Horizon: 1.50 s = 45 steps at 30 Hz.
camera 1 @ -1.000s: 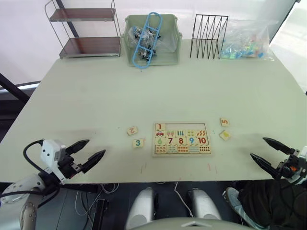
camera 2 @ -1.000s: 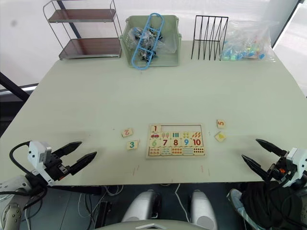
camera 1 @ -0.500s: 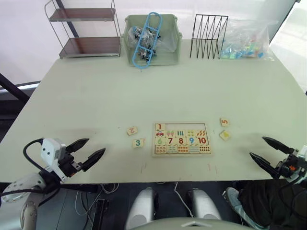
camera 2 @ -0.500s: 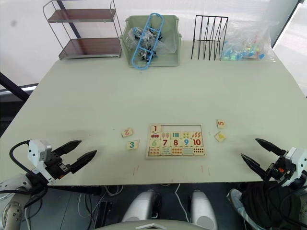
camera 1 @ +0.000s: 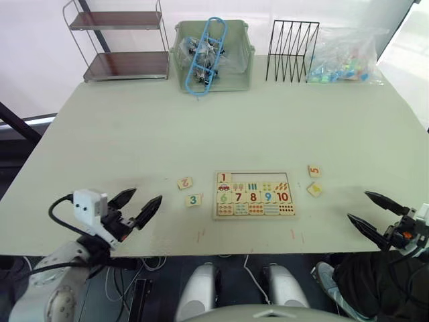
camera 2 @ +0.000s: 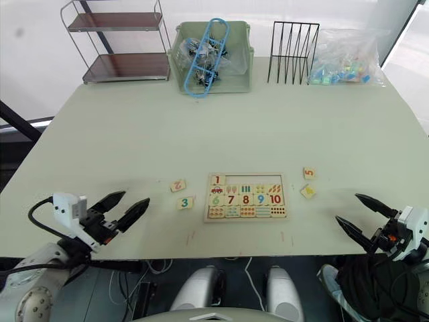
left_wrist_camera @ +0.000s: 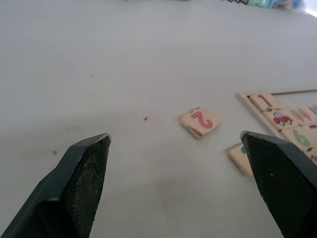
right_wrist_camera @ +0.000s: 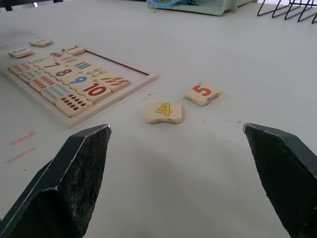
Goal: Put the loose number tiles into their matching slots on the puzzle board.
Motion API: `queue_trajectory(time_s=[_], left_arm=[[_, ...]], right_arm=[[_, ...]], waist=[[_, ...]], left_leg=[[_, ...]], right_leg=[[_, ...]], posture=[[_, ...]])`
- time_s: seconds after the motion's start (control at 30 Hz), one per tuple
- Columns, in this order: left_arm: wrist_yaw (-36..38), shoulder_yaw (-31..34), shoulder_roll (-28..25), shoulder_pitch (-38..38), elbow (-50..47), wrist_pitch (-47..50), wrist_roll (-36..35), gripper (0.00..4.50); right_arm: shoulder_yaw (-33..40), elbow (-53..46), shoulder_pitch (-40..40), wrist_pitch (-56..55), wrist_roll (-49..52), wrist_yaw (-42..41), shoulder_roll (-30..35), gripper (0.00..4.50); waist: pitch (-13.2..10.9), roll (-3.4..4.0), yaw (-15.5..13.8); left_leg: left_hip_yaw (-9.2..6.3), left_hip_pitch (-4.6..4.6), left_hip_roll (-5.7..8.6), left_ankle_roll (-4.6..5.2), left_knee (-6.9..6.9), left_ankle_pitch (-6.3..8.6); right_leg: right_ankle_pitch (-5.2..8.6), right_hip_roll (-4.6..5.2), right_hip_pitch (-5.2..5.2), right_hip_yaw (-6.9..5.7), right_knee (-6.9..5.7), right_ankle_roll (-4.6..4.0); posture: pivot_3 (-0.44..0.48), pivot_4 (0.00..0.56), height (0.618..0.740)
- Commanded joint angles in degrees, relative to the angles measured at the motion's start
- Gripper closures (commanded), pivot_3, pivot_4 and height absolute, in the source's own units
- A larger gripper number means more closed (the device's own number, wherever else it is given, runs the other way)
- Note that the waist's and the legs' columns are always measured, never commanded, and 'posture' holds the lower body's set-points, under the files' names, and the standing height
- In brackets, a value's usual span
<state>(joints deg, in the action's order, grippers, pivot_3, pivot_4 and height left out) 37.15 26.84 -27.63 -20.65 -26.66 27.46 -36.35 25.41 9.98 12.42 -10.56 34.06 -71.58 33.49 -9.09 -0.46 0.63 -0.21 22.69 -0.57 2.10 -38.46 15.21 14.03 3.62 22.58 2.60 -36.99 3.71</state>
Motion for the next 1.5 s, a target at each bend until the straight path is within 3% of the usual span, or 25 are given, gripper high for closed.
queue_trajectory(time_s=[0.03,0.4,0.7,0.93,1.5], left_arm=[[-15.86,-3.37,5.23,2.14,-10.98,7.47,-0.60,0.05],[-40.40,-14.58,12.52,11.80,-19.05,23.81,3.92,0.05],[-50.11,-20.70,17.66,18.47,-17.51,31.94,11.20,0.05],[-53.57,-23.51,20.85,21.82,-15.27,35.53,16.73,0.05],[-50.64,-25.38,22.73,25.26,-11.51,40.80,21.94,0.05]], right_arm=[[0.33,-2.05,-0.01,0.29,1.56,-1.92,0.94,0.00],[-0.27,-4.63,-1.59,1.85,4.47,-10.18,3.95,0.00],[0.38,-6.26,-2.94,4.14,7.09,-12.99,4.84,0.00],[0.75,-7.13,-2.57,5.09,7.20,-13.26,4.89,0.00],[-0.50,-7.11,-4.50,5.60,6.90,-13.61,4.20,0.00]], waist=[[0.00,-0.01,-0.07],[0.02,-0.01,-0.13],[0.01,-0.02,-0.25],[0.01,-0.03,-0.38],[0.01,-0.02,-0.43]], left_leg=[[-0.01,0.00,0.00,0.00,0.00,0.00],[-0.04,-0.02,0.04,0.00,-0.01,0.00],[-0.12,-0.01,0.10,0.00,-0.03,-0.01],[-0.11,0.00,0.15,-0.01,-0.03,-0.01],[-0.13,0.00,0.18,-0.03,-0.03,-0.02]], right_leg=[[0.00,0.00,-0.01,-0.01,0.00,0.00],[-0.02,-0.44,-0.04,0.02,0.00,0.03],[-0.13,-0.50,-0.07,0.00,0.00,0.22],[-0.13,-0.50,-0.08,0.02,0.00,0.22],[-0.13,-0.50,-0.07,0.01,0.00,0.23]], posture=[[0.000,0.150,0.740],[0.000,0.150,0.740],[0.000,0.150,0.740],[0.000,0.150,0.740],[0.000,0.150,0.740]])
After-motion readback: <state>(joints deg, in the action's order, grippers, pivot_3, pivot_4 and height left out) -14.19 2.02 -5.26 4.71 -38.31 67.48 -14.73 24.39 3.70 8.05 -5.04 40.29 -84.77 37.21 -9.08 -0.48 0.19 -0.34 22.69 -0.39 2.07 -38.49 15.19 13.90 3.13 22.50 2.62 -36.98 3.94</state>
